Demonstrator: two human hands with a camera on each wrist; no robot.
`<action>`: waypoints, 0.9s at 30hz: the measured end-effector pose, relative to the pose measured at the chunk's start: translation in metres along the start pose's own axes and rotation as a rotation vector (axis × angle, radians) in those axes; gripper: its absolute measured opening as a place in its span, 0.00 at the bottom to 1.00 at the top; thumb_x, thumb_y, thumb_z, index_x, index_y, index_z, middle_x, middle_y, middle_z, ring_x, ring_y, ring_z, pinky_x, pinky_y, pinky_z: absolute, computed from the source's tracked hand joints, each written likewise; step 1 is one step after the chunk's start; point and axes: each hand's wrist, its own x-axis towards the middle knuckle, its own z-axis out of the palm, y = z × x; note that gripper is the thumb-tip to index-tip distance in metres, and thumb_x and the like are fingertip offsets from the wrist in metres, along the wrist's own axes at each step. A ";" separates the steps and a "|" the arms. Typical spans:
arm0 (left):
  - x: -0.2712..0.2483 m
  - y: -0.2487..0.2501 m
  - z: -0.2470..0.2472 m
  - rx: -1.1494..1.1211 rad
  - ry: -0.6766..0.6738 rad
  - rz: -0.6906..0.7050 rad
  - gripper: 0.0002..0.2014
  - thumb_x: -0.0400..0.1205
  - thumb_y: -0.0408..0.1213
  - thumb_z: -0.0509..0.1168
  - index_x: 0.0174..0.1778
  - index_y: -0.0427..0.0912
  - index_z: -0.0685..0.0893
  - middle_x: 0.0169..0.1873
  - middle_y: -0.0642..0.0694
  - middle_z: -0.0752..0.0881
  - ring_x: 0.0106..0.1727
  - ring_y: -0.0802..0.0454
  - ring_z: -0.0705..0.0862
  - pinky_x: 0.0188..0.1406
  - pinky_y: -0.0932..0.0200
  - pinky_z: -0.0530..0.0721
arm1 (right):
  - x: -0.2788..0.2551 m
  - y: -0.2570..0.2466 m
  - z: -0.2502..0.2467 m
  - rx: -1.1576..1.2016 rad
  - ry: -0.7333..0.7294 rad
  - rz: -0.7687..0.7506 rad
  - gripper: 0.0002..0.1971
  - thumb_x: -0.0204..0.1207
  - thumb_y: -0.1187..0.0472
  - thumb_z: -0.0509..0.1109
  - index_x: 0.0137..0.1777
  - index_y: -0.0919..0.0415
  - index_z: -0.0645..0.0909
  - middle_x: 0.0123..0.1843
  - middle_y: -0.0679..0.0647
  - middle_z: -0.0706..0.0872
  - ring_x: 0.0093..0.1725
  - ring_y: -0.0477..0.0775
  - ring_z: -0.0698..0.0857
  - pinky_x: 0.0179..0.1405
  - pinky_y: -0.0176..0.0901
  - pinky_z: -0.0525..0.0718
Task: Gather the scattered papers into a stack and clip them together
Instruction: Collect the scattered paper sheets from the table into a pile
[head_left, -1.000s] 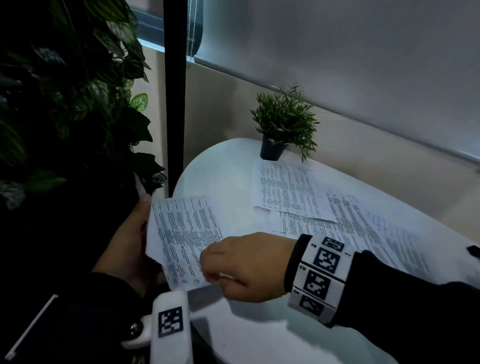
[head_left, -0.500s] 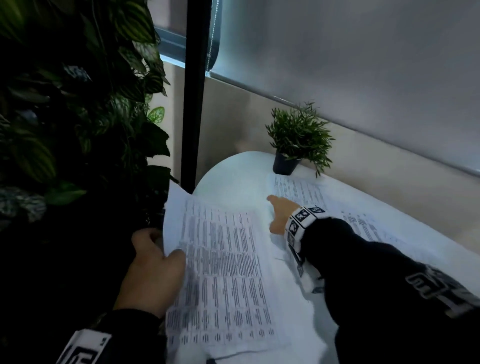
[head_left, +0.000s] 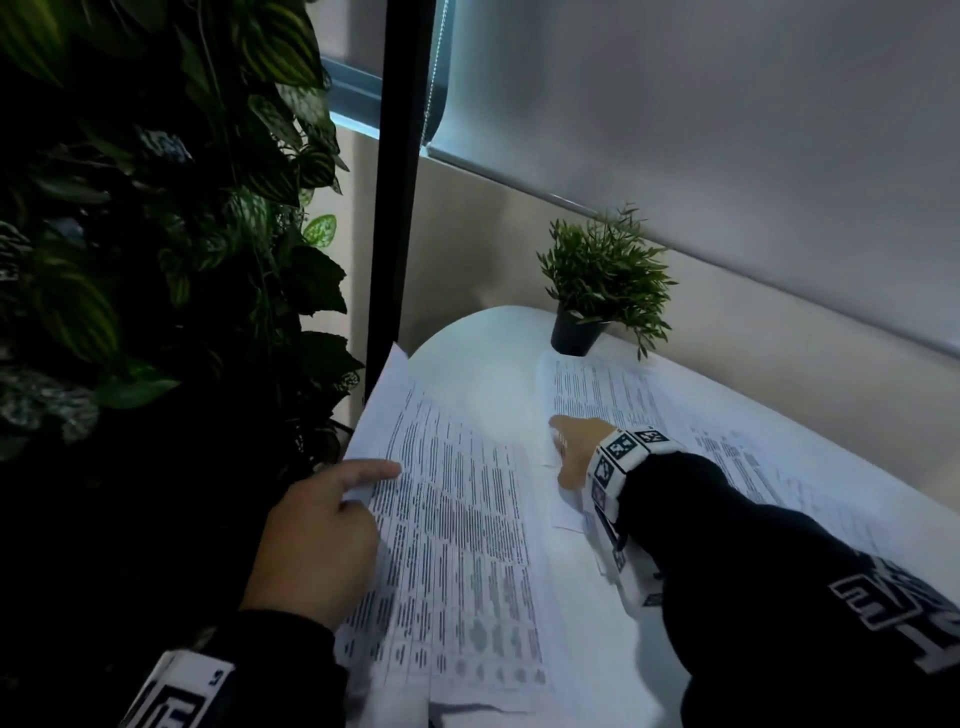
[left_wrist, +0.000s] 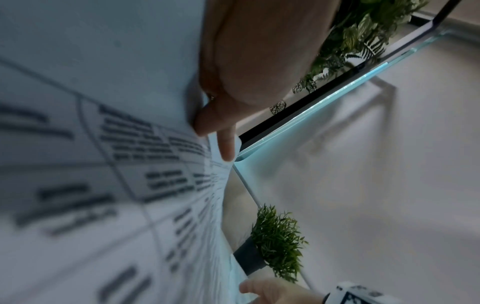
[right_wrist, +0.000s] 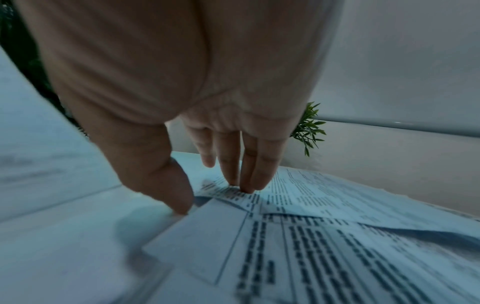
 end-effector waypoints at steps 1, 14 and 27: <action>0.000 0.003 -0.002 -0.038 0.021 0.006 0.24 0.82 0.21 0.52 0.49 0.54 0.87 0.23 0.31 0.79 0.21 0.47 0.68 0.22 0.60 0.68 | 0.002 0.002 -0.001 0.001 -0.020 0.014 0.13 0.79 0.64 0.65 0.62 0.60 0.73 0.59 0.58 0.81 0.56 0.56 0.83 0.51 0.43 0.79; 0.003 -0.008 0.005 0.145 0.008 0.055 0.24 0.80 0.21 0.57 0.61 0.52 0.84 0.66 0.45 0.82 0.30 0.67 0.74 0.27 0.75 0.69 | -0.014 0.013 0.010 0.047 0.002 -0.028 0.43 0.70 0.49 0.75 0.81 0.53 0.57 0.75 0.57 0.72 0.72 0.60 0.74 0.69 0.50 0.76; 0.008 -0.018 0.004 0.225 -0.029 0.049 0.23 0.80 0.24 0.58 0.66 0.50 0.83 0.49 0.46 0.86 0.19 0.59 0.75 0.22 0.65 0.71 | -0.038 0.023 0.009 0.061 0.331 0.005 0.12 0.74 0.65 0.64 0.56 0.54 0.80 0.51 0.57 0.86 0.48 0.60 0.85 0.44 0.44 0.83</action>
